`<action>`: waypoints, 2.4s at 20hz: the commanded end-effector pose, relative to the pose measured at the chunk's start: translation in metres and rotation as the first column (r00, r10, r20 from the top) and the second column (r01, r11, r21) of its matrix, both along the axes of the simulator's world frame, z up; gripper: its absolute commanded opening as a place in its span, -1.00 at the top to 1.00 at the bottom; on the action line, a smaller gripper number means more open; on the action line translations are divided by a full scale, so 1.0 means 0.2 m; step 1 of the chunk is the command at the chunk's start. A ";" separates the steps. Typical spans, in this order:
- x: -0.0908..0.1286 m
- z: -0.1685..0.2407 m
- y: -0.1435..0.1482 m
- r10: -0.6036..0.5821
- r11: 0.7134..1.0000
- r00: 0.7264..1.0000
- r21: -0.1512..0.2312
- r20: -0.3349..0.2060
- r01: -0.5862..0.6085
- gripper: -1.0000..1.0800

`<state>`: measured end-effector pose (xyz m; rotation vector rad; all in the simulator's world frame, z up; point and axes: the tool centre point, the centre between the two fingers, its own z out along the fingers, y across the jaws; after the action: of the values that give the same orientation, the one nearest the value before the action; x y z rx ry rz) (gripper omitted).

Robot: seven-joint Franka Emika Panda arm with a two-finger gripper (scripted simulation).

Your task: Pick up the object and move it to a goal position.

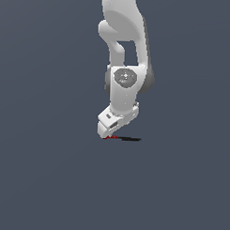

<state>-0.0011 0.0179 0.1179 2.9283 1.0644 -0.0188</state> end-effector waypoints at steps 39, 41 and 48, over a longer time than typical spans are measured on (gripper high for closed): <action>-0.05 -0.31 0.12 0.723 0.690 0.691 0.028 0.002 -0.723 -0.92; -0.05 -0.32 0.12 0.724 0.690 0.690 0.028 0.002 -0.724 -0.92; -0.06 -0.48 0.12 0.726 0.687 0.687 0.028 0.002 -0.726 -0.92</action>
<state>-0.0120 0.0412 0.0295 2.2885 2.1519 -0.0005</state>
